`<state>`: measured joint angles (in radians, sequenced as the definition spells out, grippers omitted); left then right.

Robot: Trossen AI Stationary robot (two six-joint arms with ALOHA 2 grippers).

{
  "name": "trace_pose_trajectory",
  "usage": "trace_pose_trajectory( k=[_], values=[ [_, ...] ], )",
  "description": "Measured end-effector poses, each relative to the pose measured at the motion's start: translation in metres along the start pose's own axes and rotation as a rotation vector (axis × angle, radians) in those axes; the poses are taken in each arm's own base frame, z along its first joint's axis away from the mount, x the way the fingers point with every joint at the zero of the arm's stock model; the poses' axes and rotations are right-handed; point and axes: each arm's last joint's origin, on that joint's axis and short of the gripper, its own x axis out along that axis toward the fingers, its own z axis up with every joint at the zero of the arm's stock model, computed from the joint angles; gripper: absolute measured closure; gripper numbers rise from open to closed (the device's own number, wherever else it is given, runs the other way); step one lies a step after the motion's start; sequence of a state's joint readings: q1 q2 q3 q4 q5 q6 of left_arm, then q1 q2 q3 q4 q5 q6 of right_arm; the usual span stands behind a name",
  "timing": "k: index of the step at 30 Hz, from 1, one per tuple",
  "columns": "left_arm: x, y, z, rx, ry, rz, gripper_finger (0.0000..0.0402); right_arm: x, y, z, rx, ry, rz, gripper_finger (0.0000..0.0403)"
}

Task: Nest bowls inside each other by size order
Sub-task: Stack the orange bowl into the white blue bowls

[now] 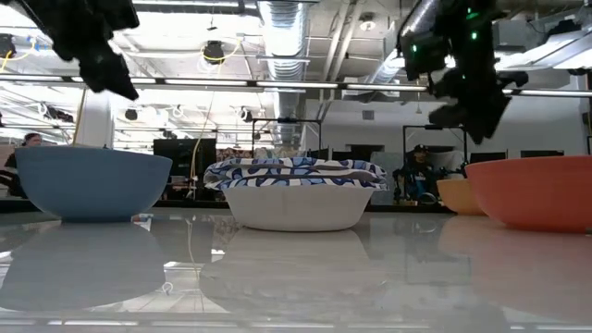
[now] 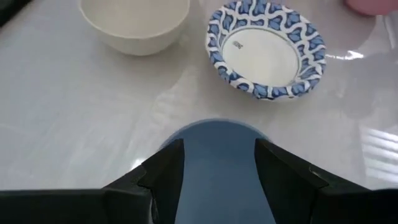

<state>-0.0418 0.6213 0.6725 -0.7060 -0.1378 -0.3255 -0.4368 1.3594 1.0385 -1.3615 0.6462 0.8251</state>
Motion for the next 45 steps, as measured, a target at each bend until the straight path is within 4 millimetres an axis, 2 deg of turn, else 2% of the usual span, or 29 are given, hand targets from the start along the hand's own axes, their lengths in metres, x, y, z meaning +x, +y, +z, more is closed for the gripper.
trace_pose_trajectory(
  k=[6, 11, 18, 23, 31, 36, 41, 45],
  values=[
    [-0.021, -0.002, 0.021, 0.029, -0.092, 0.034, 0.0216, 0.033, -0.003, 0.005, -0.075, 0.072, 0.043, 0.0267],
    [-0.024, -0.003, 0.024, 0.047, -0.108, 0.041, 0.0216, 0.049, -0.006, 0.012, -0.126, 0.065, 0.069, 0.0267],
    [-0.024, -0.003, 0.024, 0.046, -0.107, 0.042, 0.0216, 0.061, -0.009, 0.032, -0.267, 0.006, 0.276, 0.0263],
    [-0.024, -0.003, 0.024, 0.045, -0.107, 0.042, 0.0216, 0.066, -0.014, 0.04, -0.303, -0.039, 0.288, 0.0255],
    [-0.024, -0.003, 0.024, 0.056, -0.104, 0.044, 0.0216, 0.07, -0.018, 0.042, -0.295, -0.011, 0.385, 0.0252],
    [-0.024, -0.002, 0.024, 0.059, -0.108, 0.059, 0.0217, 0.072, -0.018, 0.044, -0.306, -0.029, 0.385, 0.0253],
    [-0.024, -0.002, 0.024, 0.06, -0.107, 0.06, 0.0216, 0.083, -0.018, 0.043, -0.297, -0.063, 0.381, 0.0258],
    [-0.024, -0.002, 0.024, 0.062, -0.107, 0.06, 0.0216, 0.098, -0.018, 0.035, -0.295, -0.048, 0.371, 0.0263]
  ],
)
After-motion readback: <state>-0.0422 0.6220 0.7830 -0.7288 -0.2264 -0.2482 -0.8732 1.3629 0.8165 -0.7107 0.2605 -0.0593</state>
